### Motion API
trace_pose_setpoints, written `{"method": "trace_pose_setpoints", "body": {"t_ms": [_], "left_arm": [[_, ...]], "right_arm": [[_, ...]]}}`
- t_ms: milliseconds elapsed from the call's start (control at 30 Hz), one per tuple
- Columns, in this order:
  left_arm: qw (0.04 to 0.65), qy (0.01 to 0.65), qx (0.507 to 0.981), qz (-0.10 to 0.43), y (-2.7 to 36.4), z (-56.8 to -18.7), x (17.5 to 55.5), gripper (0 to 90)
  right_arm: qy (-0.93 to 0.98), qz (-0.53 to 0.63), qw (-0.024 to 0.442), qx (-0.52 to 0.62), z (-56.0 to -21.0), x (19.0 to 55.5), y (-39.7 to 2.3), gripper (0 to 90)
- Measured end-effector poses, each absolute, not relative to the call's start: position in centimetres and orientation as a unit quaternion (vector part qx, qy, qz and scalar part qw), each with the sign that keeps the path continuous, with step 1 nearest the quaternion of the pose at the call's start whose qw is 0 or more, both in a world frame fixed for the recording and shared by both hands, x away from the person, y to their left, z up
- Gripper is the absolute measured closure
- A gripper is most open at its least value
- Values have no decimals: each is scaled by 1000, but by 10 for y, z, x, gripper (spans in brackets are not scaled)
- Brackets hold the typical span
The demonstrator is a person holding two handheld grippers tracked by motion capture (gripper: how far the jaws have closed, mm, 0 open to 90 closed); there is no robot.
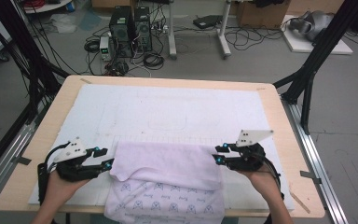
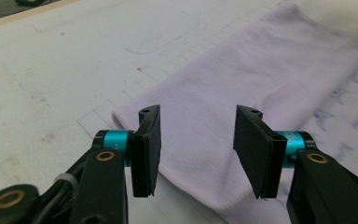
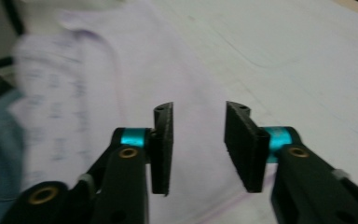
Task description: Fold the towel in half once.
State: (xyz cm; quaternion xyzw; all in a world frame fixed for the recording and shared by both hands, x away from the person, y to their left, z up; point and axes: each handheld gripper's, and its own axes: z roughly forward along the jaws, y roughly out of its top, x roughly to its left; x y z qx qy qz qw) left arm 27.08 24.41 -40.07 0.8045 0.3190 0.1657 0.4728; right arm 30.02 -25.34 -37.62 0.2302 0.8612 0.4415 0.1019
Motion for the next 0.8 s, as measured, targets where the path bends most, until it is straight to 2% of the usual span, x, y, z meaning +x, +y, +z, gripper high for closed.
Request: {"method": "trace_pose_setpoints", "body": {"t_ms": [167, 233, 300, 400, 433, 467, 500, 533, 567, 600, 633, 667, 800], "left_arm": [[430, 352, 813, 172, 235, -421, 308, 474], [407, 368, 818, 174, 233, -431, 320, 422], [400, 384, 818, 153, 234, -439, 330, 373], [392, 390, 821, 141, 232, -447, 336, 372], [392, 389, 821, 146, 231, -447, 335, 373], [393, 385, 822, 146, 231, -446, 335, 398], [398, 379, 823, 140, 231, -446, 334, 468], [397, 376, 825, 141, 229, -446, 333, 542], [401, 372, 827, 134, 228, -446, 333, 584], [400, 365, 831, 130, 227, -445, 333, 689], [399, 364, 831, 133, 225, -444, 332, 742], [398, 358, 834, 138, 223, -444, 332, 785], [397, 370, 823, 166, 223, -438, 341, 866]], "right_arm": [[866, 403, 103, 278, -401, 336, -251, 476], [868, 386, 98, 297, -411, 347, -251, 428], [874, 374, 79, 300, -420, 355, -250, 425], [877, 368, 58, 304, -433, 360, -250, 433], [880, 363, 58, 302, -437, 360, -249, 467], [881, 362, 56, 298, -439, 358, -247, 497], [881, 366, 66, 291, -441, 357, -247, 519], [880, 369, 72, 290, -441, 354, -247, 582], [878, 376, 65, 288, -442, 354, -248, 616], [876, 379, 62, 293, -442, 354, -248, 658], [876, 381, 54, 290, -442, 354, -249, 766], [877, 384, 44, 285, -442, 355, -248, 811], [887, 367, 70, 271, -436, 356, -242, 848]]}}
